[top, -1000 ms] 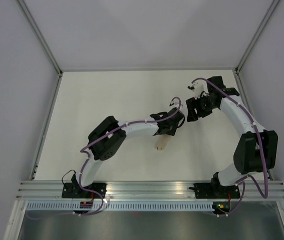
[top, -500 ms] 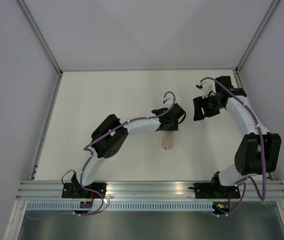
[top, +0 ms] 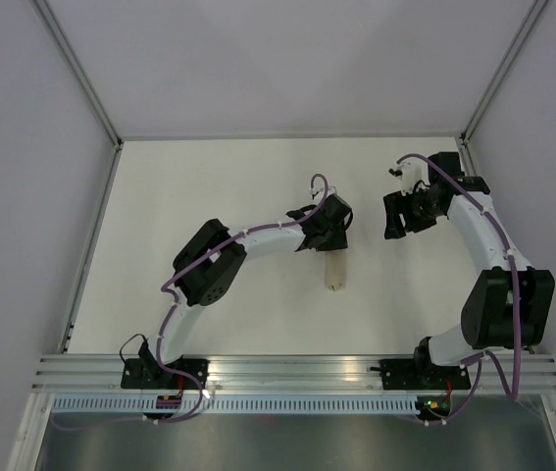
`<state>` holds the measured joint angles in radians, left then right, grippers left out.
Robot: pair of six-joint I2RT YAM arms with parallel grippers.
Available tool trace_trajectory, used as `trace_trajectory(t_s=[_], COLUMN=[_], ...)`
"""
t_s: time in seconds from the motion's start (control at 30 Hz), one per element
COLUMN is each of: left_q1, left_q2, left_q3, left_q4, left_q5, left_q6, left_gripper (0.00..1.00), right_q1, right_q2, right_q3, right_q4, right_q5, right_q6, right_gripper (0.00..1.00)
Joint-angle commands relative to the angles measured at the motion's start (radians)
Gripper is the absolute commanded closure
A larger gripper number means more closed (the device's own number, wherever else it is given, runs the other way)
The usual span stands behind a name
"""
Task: Fold the napkin, place the utensils inside, and roll it up
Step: Roll the napkin at the center of the board.
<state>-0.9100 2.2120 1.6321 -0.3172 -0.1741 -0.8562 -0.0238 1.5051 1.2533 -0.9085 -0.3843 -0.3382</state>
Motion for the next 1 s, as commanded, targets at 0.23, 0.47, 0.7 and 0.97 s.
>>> trace_trajectory(t_s=[0.23,0.47,0.7,0.97], left_q1=[0.04,0.056,0.06,0.072], left_q2=[-0.006,0.002,0.005,0.011], left_q3=[-0.144,-0.175,-0.196,-0.225], left_q4=[0.09,0.136,0.182,0.227], left_q5=[0.202,0.269,0.306,0.34], left_q6=[-0.026,-0.024,-0.033,-0.069], left_gripper=[0.62,0.67,0.69,0.7], right_q1=[0.001,-0.001,-0.001,0.004], right_q2=[0.004,0.139,0.291,0.403], right_q3=[-0.029,0.011,0.044,0.077], right_q4=[0.013,0.037,0.127,0.27], right_q5=[-0.07,-0.221,-0.343,-0.377], right_q6=[-0.009,0.019,0.06,0.218], right_gripper=[0.3,0.3,0.3,0.3])
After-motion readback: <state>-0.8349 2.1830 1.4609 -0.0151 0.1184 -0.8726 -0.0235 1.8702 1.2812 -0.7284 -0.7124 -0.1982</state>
